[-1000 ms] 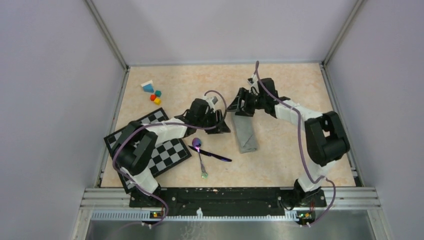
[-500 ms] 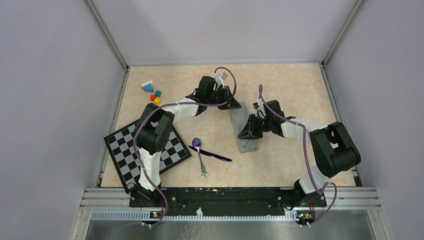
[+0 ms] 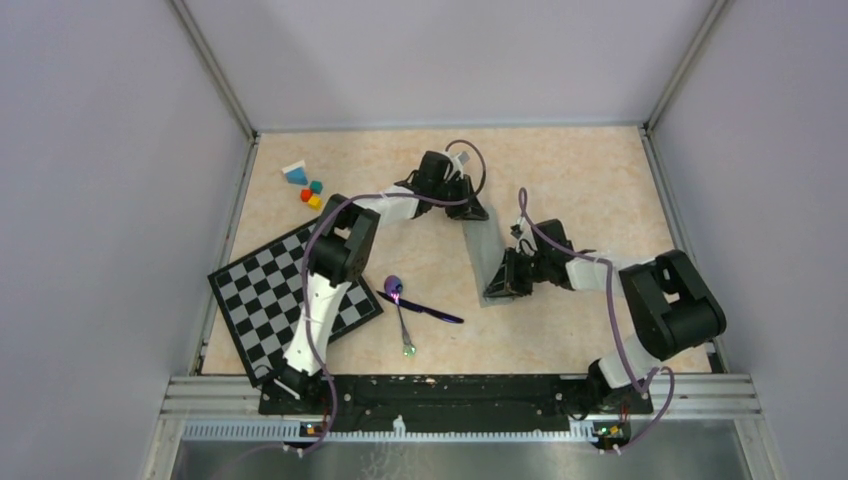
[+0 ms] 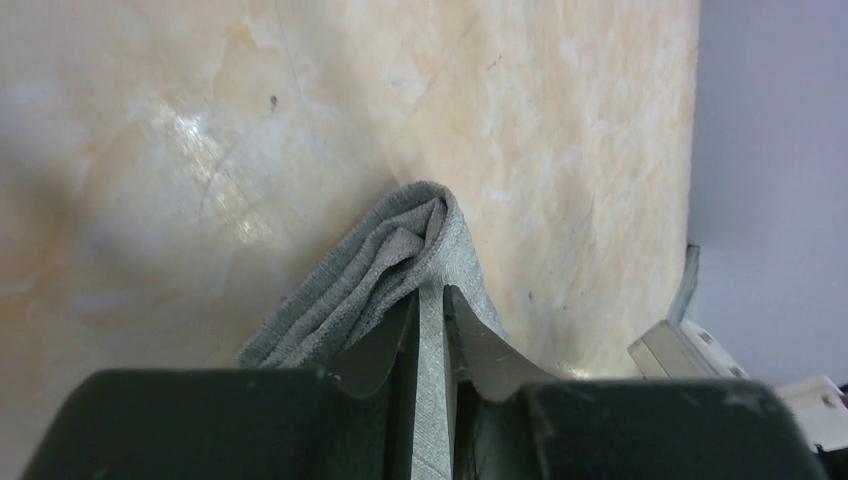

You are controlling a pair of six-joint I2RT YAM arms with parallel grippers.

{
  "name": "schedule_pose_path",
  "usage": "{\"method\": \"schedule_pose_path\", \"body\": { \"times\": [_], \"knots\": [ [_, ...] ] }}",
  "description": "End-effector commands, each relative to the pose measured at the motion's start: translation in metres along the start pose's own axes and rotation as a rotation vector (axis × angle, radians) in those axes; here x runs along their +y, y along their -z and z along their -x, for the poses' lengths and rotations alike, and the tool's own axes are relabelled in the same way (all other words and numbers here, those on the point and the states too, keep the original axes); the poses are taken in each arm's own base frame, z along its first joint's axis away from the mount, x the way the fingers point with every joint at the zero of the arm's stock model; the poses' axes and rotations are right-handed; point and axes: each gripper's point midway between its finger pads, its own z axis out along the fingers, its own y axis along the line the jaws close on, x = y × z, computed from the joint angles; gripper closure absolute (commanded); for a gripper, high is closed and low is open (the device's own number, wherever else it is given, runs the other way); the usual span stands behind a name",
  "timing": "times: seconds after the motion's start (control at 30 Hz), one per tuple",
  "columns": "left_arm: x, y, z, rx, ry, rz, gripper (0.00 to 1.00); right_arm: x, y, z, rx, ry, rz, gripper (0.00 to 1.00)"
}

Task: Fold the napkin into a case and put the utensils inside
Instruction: Smooth out the smaller rectangle-folded napkin at the center of the board.

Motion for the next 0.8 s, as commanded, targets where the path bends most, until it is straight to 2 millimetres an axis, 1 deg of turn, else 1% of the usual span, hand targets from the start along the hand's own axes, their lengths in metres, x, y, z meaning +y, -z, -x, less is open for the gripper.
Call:
{"method": "schedule_pose_path", "body": {
  "times": [0.0, 0.03, 0.13, 0.2, 0.23, 0.3, 0.4, 0.5, 0.53, 0.6, 0.67, 0.7, 0.77],
  "knots": [
    [0.018, 0.004, 0.022, -0.034, -0.104, 0.126, 0.8, 0.002, 0.013, -0.001, -0.004, 0.059, -0.043, 0.88],
    [0.014, 0.007, 0.023, -0.028, -0.118, 0.128, 0.8, 0.008, 0.017, 0.003, -0.013, 0.071, -0.033, 0.88],
    [-0.008, 0.021, 0.032, -0.038, -0.173, 0.102, 0.76, 0.026, 0.027, 0.019, -0.049, 0.113, -0.024, 0.87],
    [-0.028, 0.031, 0.037, -0.041, -0.198, 0.059, 0.71, 0.028, 0.027, 0.029, -0.07, 0.126, -0.033, 0.85],
    [-0.039, 0.036, 0.039, -0.046, -0.204, 0.04, 0.68, 0.025, 0.024, 0.03, -0.068, 0.124, -0.038, 0.85],
    [-0.057, 0.047, 0.045, -0.061, -0.218, 0.012, 0.62, 0.012, 0.014, 0.025, -0.061, 0.099, -0.053, 0.85],
    [-0.086, 0.071, 0.055, -0.1, -0.255, -0.013, 0.52, -0.019, 0.007, 0.015, -0.051, 0.066, -0.147, 0.85],
    [-0.105, 0.098, 0.06, -0.149, -0.293, 0.003, 0.42, -0.046, 0.016, 0.007, -0.059, 0.055, -0.284, 0.85],
    [-0.108, 0.108, 0.061, -0.167, -0.296, 0.012, 0.39, -0.053, 0.022, 0.008, -0.071, 0.054, -0.342, 0.85],
    [-0.112, 0.128, 0.059, -0.198, -0.288, 0.026, 0.36, -0.06, 0.038, 0.016, -0.11, 0.068, -0.437, 0.85],
    [-0.111, 0.145, 0.054, -0.225, -0.269, 0.039, 0.31, -0.056, 0.049, 0.025, -0.138, 0.098, -0.472, 0.85],
    [-0.11, 0.152, 0.049, -0.235, -0.262, 0.045, 0.3, -0.046, 0.052, 0.031, -0.151, 0.124, -0.449, 0.83],
    [-0.108, 0.17, 0.043, -0.263, -0.247, 0.058, 0.28, -0.017, 0.054, 0.043, -0.169, 0.21, -0.344, 0.79]
  ]
}}
